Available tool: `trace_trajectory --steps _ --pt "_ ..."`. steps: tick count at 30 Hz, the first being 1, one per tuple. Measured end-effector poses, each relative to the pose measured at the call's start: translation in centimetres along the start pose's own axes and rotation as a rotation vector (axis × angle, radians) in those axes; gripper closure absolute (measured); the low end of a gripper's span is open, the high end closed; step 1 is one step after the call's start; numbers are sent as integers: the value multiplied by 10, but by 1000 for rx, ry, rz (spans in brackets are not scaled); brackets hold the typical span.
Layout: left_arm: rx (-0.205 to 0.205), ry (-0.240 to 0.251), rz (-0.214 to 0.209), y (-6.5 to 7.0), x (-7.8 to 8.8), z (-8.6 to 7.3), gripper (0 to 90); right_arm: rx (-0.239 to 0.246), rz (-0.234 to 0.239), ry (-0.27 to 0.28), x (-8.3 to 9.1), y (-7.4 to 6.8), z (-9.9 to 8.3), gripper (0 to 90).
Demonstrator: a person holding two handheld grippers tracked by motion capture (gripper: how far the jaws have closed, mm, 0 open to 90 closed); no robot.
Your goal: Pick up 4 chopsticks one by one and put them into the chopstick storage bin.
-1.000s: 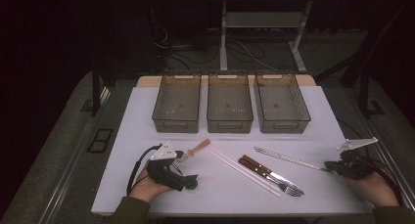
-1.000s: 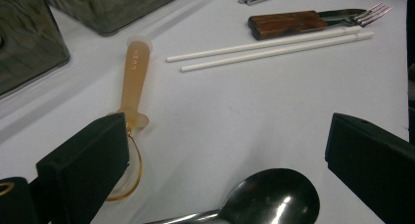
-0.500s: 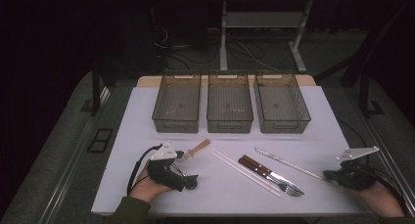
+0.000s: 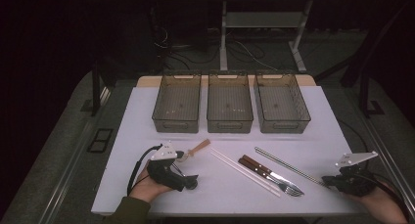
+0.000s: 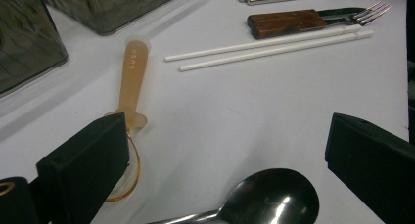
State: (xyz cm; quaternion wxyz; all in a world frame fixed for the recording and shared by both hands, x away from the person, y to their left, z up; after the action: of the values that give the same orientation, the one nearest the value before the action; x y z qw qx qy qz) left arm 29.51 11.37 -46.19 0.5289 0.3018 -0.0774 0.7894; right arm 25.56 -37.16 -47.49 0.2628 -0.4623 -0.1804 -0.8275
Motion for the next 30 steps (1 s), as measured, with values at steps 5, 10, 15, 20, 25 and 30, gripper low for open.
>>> trace_trajectory --steps 5,10,15,20,25,30 --pt "1 0 -1 0 0 0 13 0 16 65 5 2 9 820" --pt "1 -1 1 0 0 0 13 1 65 123 4 -1 23 704" --pt "2 -1 1 0 0 0 13 18 115 167 0 -4 42 672" --pt "1 0 2 0 0 0 13 40 200 197 -9 -10 62 649" --pt "-2 1 -1 0 1 0 13 68 223 170 -25 -15 80 646" --pt "-2 0 -2 0 0 0 13 103 231 144 -36 -23 92 731"
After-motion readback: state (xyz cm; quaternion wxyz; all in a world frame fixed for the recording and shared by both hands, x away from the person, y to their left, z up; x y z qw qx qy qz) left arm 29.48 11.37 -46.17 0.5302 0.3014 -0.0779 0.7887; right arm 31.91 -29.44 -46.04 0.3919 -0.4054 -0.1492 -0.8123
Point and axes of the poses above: each handheld gripper's, and its own axes: x roughly backward along the jaws, z roughly out of its top, y roughly to its right, the point moved 5 cm from there along -x, roughly forward along the jaws, and after that the axes turned 6 degrees about -z, right-handed, at the moved point
